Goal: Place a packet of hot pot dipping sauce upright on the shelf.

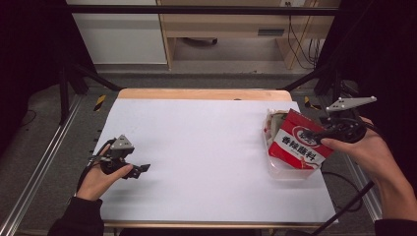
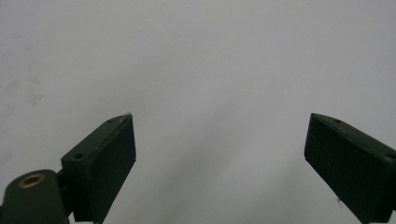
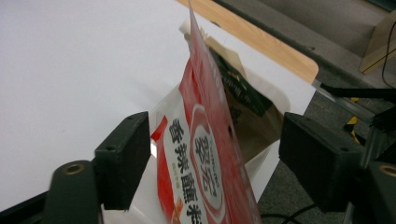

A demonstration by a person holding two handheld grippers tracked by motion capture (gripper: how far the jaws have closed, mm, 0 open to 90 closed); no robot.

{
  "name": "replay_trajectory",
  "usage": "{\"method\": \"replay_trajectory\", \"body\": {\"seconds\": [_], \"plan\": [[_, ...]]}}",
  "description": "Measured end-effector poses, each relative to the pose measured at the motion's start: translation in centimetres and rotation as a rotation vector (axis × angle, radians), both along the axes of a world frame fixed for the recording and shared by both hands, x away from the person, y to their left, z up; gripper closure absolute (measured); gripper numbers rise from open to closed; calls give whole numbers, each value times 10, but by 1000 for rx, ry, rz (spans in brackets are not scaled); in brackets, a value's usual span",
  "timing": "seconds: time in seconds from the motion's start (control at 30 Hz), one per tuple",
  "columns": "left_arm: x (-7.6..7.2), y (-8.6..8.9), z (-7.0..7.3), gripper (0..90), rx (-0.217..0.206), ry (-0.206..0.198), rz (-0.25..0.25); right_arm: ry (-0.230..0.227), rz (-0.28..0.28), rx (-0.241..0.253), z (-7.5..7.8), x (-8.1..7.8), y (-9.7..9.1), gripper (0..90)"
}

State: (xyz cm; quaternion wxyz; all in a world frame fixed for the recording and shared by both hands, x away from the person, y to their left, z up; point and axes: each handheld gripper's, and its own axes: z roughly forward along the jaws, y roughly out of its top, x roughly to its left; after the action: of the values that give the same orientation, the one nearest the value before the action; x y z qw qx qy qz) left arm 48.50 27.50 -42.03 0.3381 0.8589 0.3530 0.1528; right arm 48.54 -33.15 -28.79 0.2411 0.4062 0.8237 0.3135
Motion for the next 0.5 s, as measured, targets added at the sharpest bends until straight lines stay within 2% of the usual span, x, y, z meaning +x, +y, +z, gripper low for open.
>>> {"method": "replay_trajectory", "body": {"seconds": [0.27,0.5], "plan": [[0,2,1,92,-3,-3,1,-20,8,-6,12,4,17,168],[0,2,2,92,-8,-10,10,-80,20,-2,34,1,38,125]]}}
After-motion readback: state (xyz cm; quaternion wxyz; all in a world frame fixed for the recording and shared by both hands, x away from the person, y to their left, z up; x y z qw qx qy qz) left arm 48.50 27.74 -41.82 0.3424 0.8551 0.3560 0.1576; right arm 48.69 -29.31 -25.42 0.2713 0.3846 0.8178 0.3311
